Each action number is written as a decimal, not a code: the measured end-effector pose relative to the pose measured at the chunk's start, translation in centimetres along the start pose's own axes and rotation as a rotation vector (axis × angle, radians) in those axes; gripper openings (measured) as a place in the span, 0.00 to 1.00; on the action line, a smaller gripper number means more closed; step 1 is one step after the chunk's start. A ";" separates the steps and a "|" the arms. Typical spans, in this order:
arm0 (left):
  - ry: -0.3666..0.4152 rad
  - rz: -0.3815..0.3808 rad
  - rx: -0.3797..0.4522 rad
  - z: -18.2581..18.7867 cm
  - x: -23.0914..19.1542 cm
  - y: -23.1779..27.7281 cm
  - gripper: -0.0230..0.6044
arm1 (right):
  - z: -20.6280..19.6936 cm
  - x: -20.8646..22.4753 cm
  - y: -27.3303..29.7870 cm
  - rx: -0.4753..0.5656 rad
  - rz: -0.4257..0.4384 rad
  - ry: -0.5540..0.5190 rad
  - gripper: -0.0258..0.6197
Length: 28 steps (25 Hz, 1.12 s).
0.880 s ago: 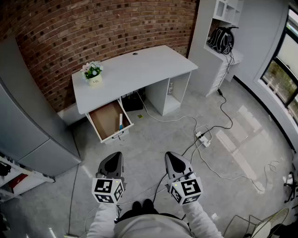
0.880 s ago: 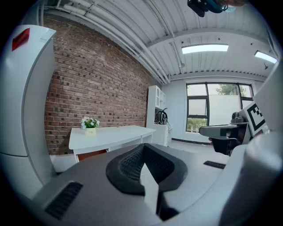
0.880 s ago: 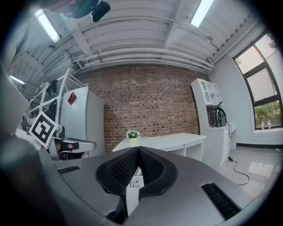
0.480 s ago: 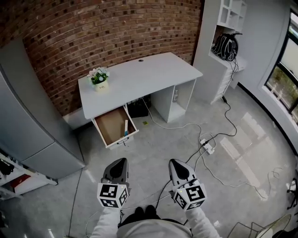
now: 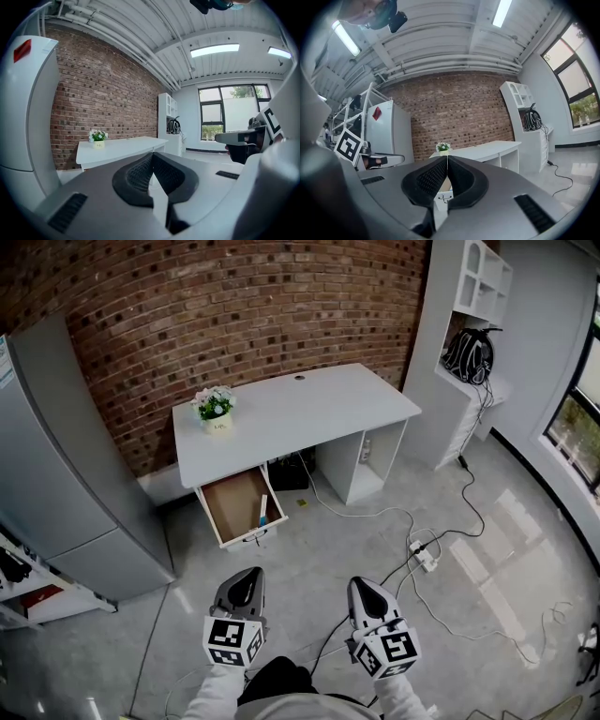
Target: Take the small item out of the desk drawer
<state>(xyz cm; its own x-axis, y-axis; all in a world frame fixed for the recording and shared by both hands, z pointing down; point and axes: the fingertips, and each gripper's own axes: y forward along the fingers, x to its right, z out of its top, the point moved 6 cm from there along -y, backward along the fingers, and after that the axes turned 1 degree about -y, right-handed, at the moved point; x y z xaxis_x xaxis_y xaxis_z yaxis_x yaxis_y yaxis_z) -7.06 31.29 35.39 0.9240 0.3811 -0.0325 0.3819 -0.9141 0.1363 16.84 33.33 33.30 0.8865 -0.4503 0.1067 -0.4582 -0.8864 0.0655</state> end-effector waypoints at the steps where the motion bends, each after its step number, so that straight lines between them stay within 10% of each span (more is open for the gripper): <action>1: 0.002 0.002 -0.001 0.0 0.0 0.1 0.06 | -0.1 0.1 0.0 -0.002 -0.002 0.002 0.08; 28: -0.004 0.055 -0.070 -0.6 -11.4 16.9 0.36 | -0.1 6.0 17.1 -0.052 -0.057 0.040 0.08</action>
<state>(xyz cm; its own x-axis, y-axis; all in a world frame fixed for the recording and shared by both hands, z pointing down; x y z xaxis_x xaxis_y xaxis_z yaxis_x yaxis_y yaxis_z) -11.15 11.60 38.70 0.9437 0.3298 -0.0270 0.3281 -0.9217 0.2071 14.30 15.47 35.15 0.9083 -0.3940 0.1405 -0.4110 -0.9031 0.1241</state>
